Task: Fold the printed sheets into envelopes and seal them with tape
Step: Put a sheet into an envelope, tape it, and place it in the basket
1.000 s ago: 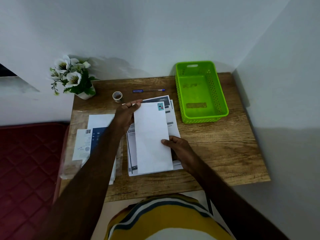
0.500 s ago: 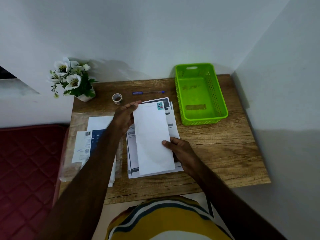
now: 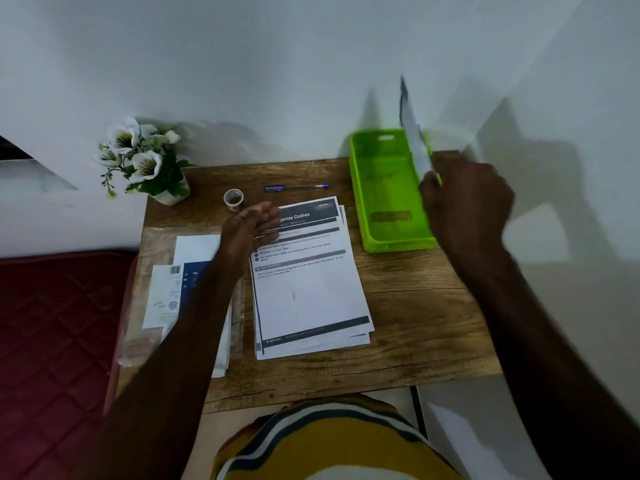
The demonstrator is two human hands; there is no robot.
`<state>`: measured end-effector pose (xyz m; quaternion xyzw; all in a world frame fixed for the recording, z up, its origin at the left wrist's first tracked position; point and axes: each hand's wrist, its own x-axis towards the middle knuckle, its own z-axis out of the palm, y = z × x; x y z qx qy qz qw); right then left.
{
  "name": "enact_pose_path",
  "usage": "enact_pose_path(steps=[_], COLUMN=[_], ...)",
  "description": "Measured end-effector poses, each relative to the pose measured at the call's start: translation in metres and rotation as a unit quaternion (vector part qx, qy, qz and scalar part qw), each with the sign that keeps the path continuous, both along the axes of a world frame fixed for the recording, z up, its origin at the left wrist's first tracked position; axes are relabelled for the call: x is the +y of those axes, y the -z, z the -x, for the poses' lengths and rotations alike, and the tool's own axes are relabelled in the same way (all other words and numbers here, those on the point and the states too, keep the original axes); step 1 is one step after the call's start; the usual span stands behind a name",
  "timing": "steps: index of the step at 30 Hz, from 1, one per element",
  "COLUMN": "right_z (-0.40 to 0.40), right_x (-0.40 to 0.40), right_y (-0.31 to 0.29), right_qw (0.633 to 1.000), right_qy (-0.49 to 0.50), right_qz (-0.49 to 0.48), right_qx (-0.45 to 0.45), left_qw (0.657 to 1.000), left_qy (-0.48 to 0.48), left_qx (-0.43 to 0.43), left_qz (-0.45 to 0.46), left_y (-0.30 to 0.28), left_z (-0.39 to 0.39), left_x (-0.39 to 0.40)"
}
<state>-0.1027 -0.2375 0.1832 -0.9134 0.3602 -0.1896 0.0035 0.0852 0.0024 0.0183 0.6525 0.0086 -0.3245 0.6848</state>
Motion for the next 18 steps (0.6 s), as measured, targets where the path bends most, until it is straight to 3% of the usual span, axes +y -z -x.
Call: enact_pose_path(steps=[4, 7, 13, 18], right_z=[-0.044, -0.062, -0.073, -0.060], right_x=[-0.006, -0.005, -0.010, 0.011], right_y=[0.047, 0.075, 0.095, 0.081], right_qw=[0.973, 0.957, 0.972, 0.997], right_qy=[-0.036, -0.065, -0.048, -0.049], right_qz=[0.016, 0.006, -0.003, -0.006], right_qx=[0.226, 0.282, 0.228, 0.054], left_qw=[1.000, 0.999, 0.998, 0.990], left_qy=[-0.003, -0.005, 0.000, -0.014], left_qx=[-0.014, -0.024, -0.037, -0.112], left_qz=[-0.024, -0.041, -0.052, -0.085], left_y=[-0.002, 0.000, 0.000, 0.000], left_z=[0.006, 0.009, 0.014, 0.016], left_x=[-0.002, -0.002, 0.001, 0.004])
